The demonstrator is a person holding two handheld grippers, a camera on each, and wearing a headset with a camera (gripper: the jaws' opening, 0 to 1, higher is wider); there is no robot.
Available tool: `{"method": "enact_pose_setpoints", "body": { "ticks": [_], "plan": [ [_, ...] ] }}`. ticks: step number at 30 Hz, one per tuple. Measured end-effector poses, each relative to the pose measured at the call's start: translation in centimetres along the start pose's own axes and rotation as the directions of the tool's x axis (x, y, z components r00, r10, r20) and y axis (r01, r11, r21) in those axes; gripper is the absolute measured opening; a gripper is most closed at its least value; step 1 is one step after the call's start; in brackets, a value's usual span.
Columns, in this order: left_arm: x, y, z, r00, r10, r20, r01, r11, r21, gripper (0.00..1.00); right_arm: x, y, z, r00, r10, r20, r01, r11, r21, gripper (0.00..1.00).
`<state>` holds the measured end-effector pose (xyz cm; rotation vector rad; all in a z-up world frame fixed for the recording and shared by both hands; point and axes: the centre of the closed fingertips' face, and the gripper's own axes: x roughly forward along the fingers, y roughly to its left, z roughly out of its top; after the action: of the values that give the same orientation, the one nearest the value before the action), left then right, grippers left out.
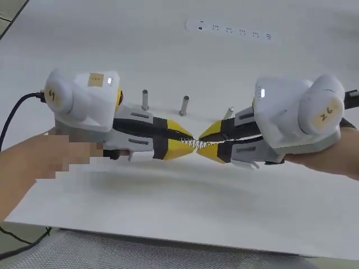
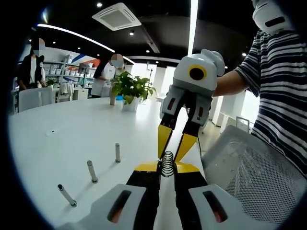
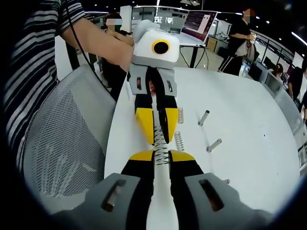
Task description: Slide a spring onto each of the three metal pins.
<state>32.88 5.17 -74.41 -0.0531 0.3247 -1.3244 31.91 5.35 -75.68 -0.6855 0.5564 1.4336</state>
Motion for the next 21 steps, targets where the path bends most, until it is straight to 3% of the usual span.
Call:
{"method": "enact_pose_setpoints", "body": {
  "ticks": [21],
  "plan": [
    [0.1,-0.42,0.08,0.9998,-0.017,-0.005,0.017,1.0,-0.021,0.06,-0.22,0.0,-0.06,0.9999,0.003,0.015,-0.003,1.0,0.008,0.14]
  ]
}}
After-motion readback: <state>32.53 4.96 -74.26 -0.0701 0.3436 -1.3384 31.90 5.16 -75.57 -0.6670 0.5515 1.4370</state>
